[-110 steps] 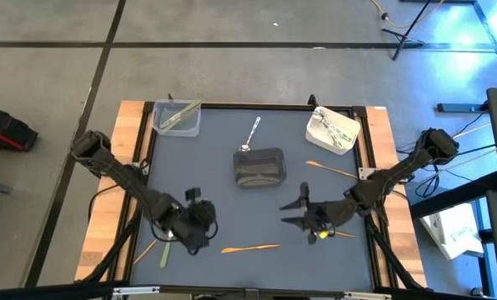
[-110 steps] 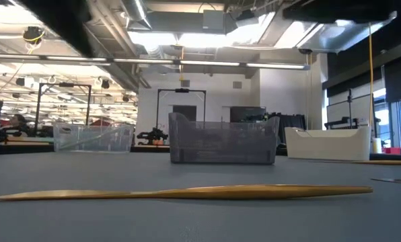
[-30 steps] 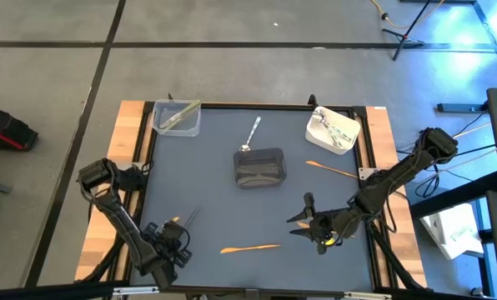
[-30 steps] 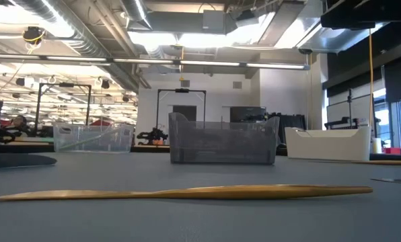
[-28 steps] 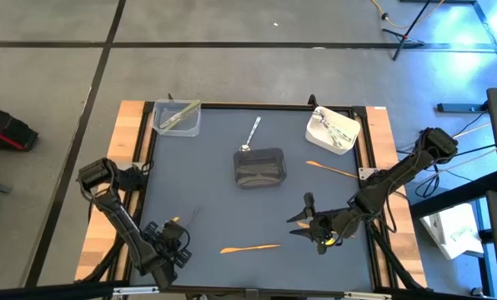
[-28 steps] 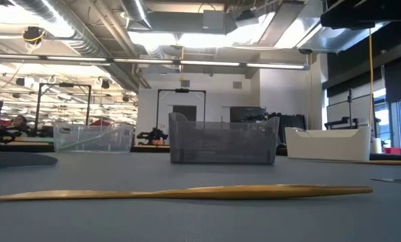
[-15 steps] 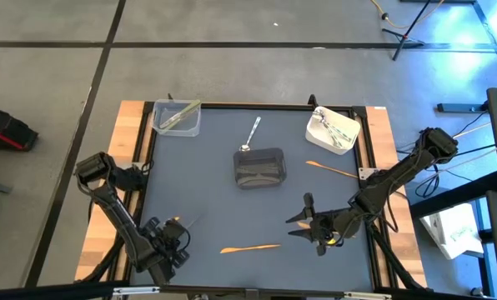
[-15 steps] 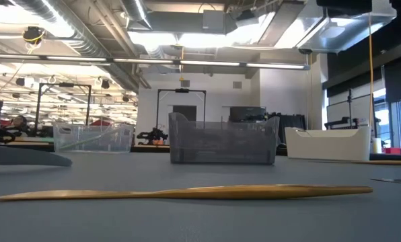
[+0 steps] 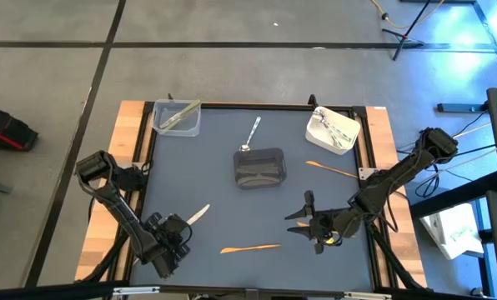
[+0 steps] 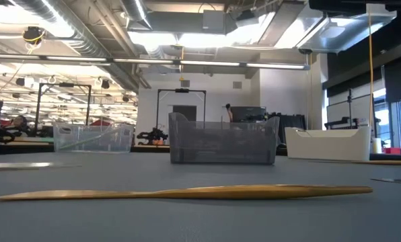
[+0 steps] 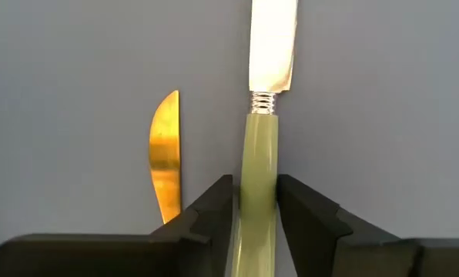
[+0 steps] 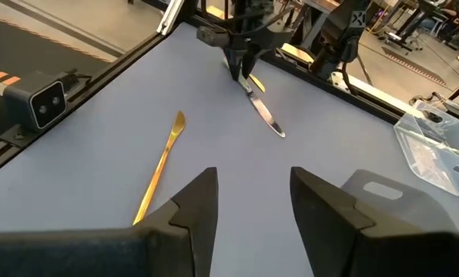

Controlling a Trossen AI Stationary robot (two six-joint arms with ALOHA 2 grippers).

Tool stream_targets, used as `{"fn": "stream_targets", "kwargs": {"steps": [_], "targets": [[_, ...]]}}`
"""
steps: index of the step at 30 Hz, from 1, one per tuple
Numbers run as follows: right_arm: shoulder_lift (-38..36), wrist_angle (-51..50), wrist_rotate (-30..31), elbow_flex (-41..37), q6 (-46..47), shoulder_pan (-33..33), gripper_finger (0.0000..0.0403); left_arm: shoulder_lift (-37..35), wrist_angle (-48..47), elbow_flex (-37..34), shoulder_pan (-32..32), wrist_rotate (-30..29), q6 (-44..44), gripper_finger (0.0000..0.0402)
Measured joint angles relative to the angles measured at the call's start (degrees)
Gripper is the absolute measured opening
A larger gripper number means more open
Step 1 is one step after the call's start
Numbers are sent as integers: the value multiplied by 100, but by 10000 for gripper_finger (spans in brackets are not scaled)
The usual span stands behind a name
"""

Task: Sort silverware by color (type)
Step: Put the green knife into the transparent bin

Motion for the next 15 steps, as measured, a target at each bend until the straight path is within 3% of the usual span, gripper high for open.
{"fn": "stream_targets", "kwargs": {"steps": [7, 15], "targets": [[0, -28, 0, 0, 4, 0, 154, 3, 28, -115, 10, -11, 152, 108], [0, -28, 0, 0, 4, 0, 154, 11, 41, -117, 10, -82, 458, 45]]}}
